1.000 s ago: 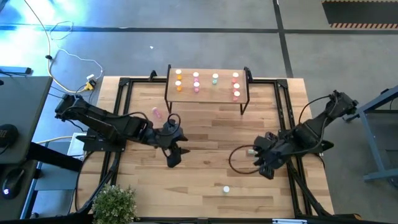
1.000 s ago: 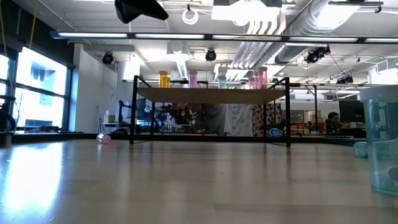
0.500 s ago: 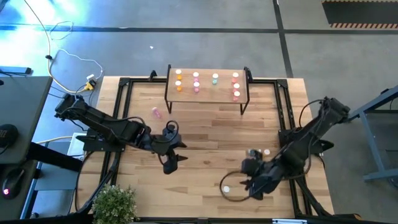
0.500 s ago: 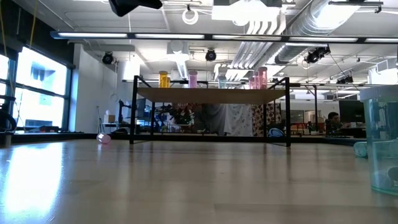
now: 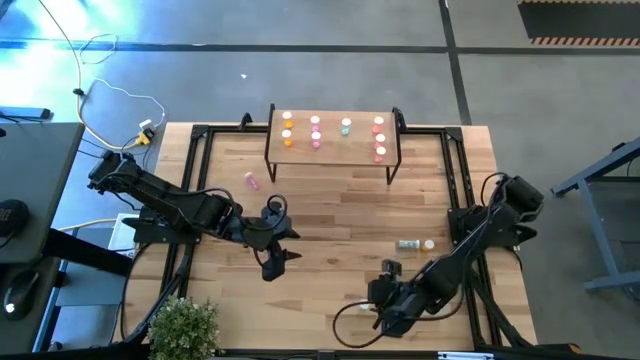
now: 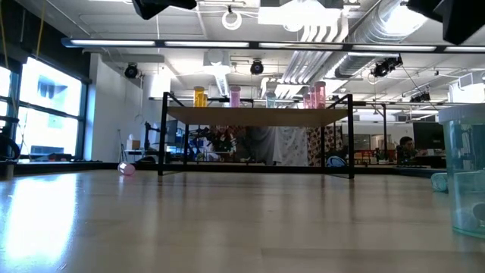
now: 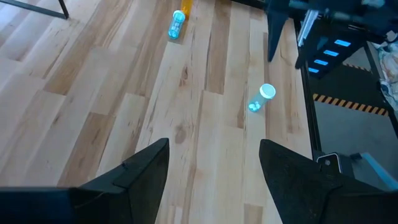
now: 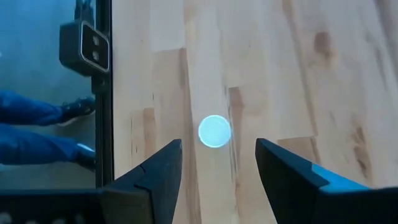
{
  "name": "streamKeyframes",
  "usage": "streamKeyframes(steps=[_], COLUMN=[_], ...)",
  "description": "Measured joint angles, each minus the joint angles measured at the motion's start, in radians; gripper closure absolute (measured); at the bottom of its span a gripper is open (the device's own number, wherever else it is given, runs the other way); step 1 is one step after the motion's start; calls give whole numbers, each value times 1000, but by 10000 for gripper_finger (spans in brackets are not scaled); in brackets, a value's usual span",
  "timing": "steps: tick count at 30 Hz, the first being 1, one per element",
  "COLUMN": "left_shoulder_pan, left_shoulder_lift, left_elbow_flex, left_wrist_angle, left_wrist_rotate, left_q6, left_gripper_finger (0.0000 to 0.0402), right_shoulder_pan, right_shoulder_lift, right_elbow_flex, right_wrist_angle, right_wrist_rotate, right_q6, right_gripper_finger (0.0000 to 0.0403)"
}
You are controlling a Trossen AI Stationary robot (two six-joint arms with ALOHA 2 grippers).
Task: Pick and place medicine bottles onto shelf by color
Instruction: Put the bottom blue medicine bottle on the shelf aligned with the other blue medicine bottle
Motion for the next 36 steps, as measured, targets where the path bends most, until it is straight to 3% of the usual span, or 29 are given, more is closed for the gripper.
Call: streamKeyframes(steps=[28, 36], left_shoulder_pan=[0, 0], left_shoulder_lift=[1, 1], left_elbow_flex=[0, 0], left_wrist_angle=[0, 0], left_wrist_rotate=[0, 0], left_q6=[0, 0], left_gripper_finger=[161, 161], right_shoulder_pan=[-55, -77], right_shoulder_lift=[195, 200], right_elbow_flex=[0, 0], right_wrist_angle=[120, 127], right_wrist_rotate=[-84, -93], right_q6=[-24, -24], right_gripper_finger=[208, 253])
